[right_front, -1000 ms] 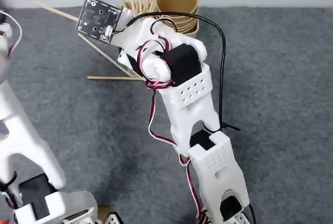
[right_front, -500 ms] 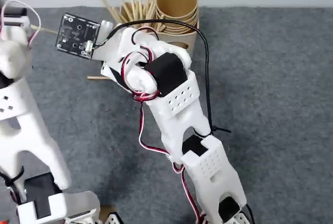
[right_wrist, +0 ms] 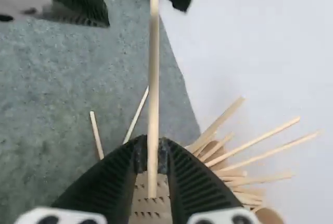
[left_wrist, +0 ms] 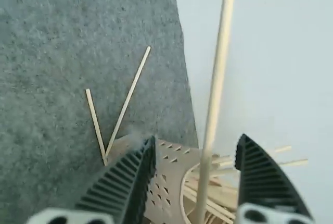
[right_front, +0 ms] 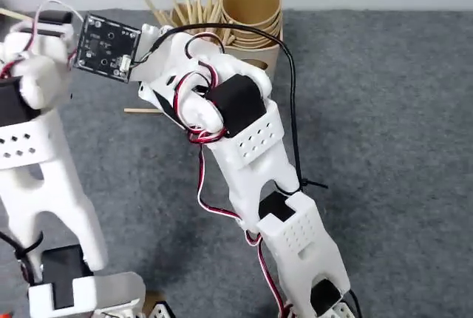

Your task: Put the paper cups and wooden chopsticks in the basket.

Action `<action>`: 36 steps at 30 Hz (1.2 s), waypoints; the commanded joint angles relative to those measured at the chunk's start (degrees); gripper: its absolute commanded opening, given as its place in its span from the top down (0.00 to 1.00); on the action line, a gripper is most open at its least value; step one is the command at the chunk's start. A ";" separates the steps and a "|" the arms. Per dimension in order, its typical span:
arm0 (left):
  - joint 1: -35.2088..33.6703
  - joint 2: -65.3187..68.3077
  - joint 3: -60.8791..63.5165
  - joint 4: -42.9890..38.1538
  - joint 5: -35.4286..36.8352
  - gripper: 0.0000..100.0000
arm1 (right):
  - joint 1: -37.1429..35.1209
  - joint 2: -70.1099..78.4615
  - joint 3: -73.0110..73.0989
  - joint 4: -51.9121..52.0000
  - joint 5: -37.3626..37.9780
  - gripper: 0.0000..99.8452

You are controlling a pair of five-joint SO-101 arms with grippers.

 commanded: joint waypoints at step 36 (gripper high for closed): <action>1.23 -3.08 -9.27 0.18 0.53 0.85 | 2.95 0.57 -2.29 -1.80 2.29 0.99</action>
